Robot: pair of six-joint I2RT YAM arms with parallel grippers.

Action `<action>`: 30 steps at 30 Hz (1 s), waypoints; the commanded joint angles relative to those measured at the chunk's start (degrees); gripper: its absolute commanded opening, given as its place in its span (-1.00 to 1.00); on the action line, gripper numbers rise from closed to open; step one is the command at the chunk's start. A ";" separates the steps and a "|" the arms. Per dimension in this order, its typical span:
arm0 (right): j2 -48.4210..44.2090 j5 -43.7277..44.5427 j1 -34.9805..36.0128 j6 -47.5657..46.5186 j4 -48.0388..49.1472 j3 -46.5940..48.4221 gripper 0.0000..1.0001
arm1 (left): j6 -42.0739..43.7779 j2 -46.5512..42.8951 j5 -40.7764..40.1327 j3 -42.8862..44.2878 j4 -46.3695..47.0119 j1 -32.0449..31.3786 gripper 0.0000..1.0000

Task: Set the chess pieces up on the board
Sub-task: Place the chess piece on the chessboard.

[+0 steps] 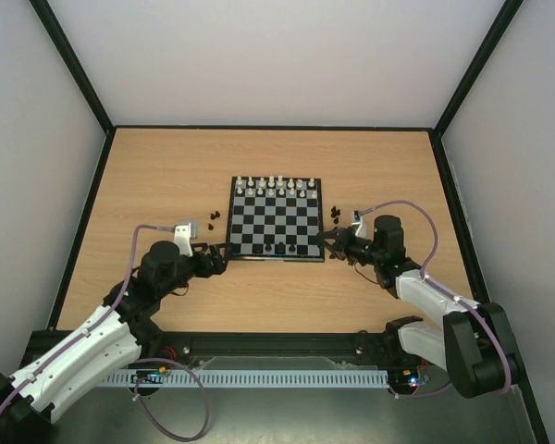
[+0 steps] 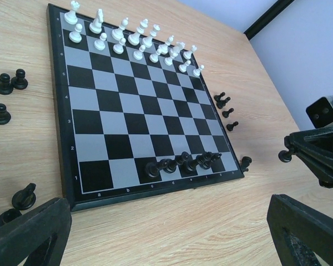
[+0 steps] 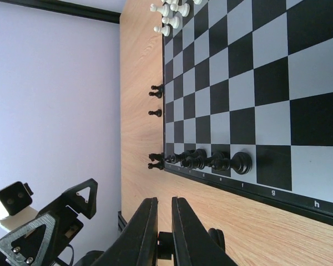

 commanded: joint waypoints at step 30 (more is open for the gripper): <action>23.18 -4.28 -1.82 5.87 28.94 -4.80 -0.81 | 1.62 3.89 -1.78 1.84 1.69 -0.12 0.99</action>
